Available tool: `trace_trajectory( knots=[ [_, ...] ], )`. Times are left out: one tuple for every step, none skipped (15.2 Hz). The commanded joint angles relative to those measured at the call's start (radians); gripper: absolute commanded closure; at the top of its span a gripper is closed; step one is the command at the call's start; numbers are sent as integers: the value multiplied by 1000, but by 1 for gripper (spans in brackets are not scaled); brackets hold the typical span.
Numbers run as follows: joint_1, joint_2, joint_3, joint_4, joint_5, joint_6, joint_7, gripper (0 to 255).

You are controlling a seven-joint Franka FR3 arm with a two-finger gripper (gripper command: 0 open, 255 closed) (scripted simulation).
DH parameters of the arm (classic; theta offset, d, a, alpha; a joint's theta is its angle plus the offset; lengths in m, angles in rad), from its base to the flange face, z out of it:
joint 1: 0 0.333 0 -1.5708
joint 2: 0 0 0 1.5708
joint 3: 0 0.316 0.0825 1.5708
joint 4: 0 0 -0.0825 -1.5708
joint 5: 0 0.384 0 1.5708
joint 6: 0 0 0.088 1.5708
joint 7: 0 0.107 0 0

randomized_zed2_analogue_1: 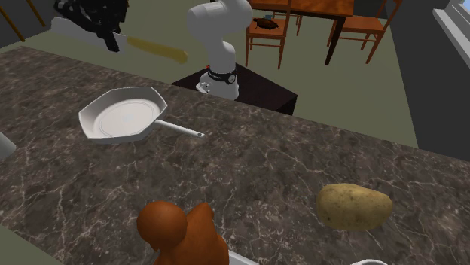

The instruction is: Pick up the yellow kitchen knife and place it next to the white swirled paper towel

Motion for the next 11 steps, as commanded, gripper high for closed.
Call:
trace_trajectory(
  knots=[
    [-17, -19, -21, 2, -19, -10, -37, 255],
    [-26, -27, -34, 2, -28, -13, -57, 255],
    [-34, -35, -47, 2, -38, -15, -77, 255],
    [-42, -41, -61, 4, -46, -18, -98, 255],
    [-50, -47, -76, 7, -55, -20, -119, 255],
    [-57, -51, -92, 11, -63, -22, -141, 255],
    [-63, -55, -108, 16, -70, -24, -163, 255],
    [-68, -57, -125, 23, -78, -25, -186, 255],
    [-73, -59, -143, 30, -84, -27, -209, 255],
    [-77, -59, -162, 38, -90, -28, -233, 255],
    [-80, -58, -183, 48, -95, -29, -257, 255]
  ],
)
